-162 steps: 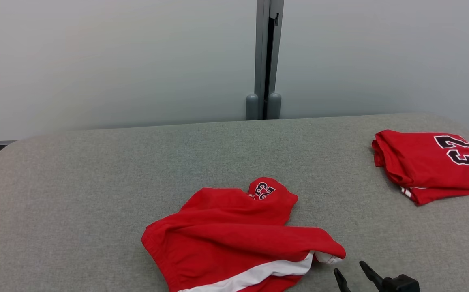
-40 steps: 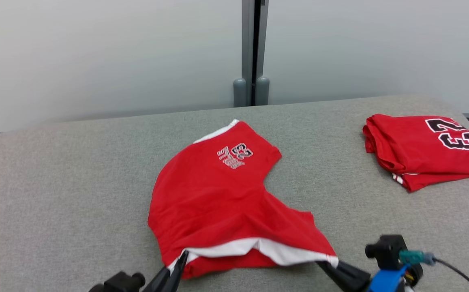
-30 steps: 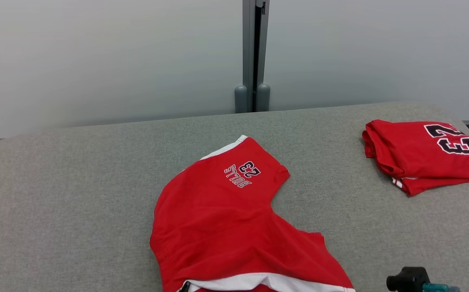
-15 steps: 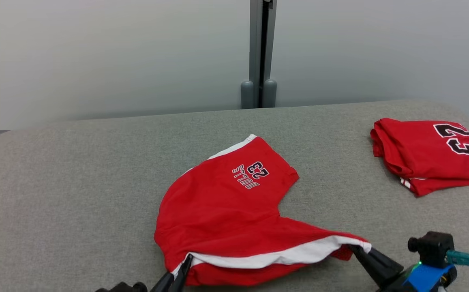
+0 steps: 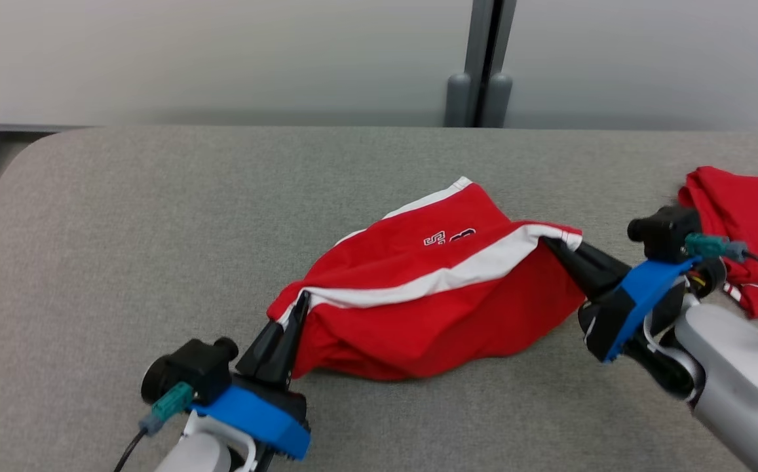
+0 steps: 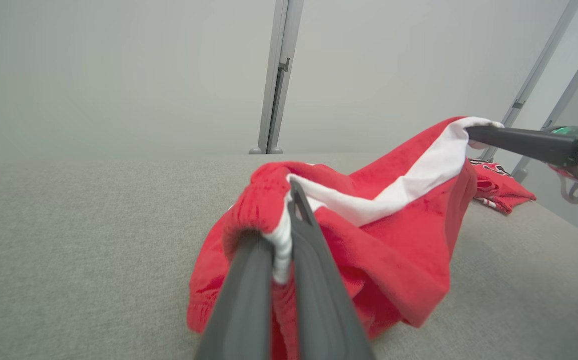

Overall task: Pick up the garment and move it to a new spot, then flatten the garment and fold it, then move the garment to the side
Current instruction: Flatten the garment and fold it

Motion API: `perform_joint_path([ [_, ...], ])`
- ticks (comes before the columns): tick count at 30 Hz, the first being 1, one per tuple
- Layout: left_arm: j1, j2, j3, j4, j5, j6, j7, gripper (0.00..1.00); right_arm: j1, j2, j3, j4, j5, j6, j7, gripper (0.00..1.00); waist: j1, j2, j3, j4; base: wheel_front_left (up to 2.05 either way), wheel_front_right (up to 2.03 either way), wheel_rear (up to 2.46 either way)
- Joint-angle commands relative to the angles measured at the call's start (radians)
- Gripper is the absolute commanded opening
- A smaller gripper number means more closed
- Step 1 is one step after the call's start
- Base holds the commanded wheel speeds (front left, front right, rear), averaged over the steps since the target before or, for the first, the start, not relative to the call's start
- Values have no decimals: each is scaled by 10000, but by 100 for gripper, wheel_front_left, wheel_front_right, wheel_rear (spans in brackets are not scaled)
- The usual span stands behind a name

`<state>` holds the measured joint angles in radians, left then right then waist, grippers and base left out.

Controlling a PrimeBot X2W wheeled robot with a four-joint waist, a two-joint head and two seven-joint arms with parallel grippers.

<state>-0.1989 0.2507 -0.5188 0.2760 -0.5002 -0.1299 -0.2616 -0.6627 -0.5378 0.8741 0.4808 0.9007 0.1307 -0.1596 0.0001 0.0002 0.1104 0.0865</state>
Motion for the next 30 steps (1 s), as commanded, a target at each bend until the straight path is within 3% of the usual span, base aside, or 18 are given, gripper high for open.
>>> perform_joint_path([
  [1,-482,-141,53,154,-72,-9,-43,0,-562,128,88,345,96,3,92,0,-1,-2,633,561,0,0,0],
  [10,-2296,-776,-113,1229,-295,-9,-43,0,-3346,428,1064,2581,305,3,564,0,-1,-2,1985,1326,0,0,0],
  [22,-3156,-1075,-373,1942,-417,-9,-45,0,-4567,1018,2031,4547,683,2,575,0,-1,-2,2777,1550,0,0,0],
  [23,-3166,-1093,-364,1970,-410,-9,-43,0,-4600,1048,2125,4610,693,2,516,42,-1,-2,2787,1535,0,0,0],
  [24,-3155,-1084,-344,2001,-368,-9,-43,23,-4597,1109,2227,4638,723,2,449,83,-1,-2,2781,1499,0,0,0],
  [25,-3121,-1073,-350,2014,-321,-9,-45,87,-4581,1122,2322,4689,783,2,387,100,-1,-2,2759,1469,0,0,0],
  [26,-3048,-1044,-382,2080,-266,-9,-43,100,-4569,1117,2391,4747,829,2,329,100,-1,-2,2730,1446,0,0,0],
  [30,-2733,-904,-318,2009,-14,-9,-45,100,-4391,1022,2705,4917,1046,2,114,100,-1,-2,2516,1350,0,0,0],
])
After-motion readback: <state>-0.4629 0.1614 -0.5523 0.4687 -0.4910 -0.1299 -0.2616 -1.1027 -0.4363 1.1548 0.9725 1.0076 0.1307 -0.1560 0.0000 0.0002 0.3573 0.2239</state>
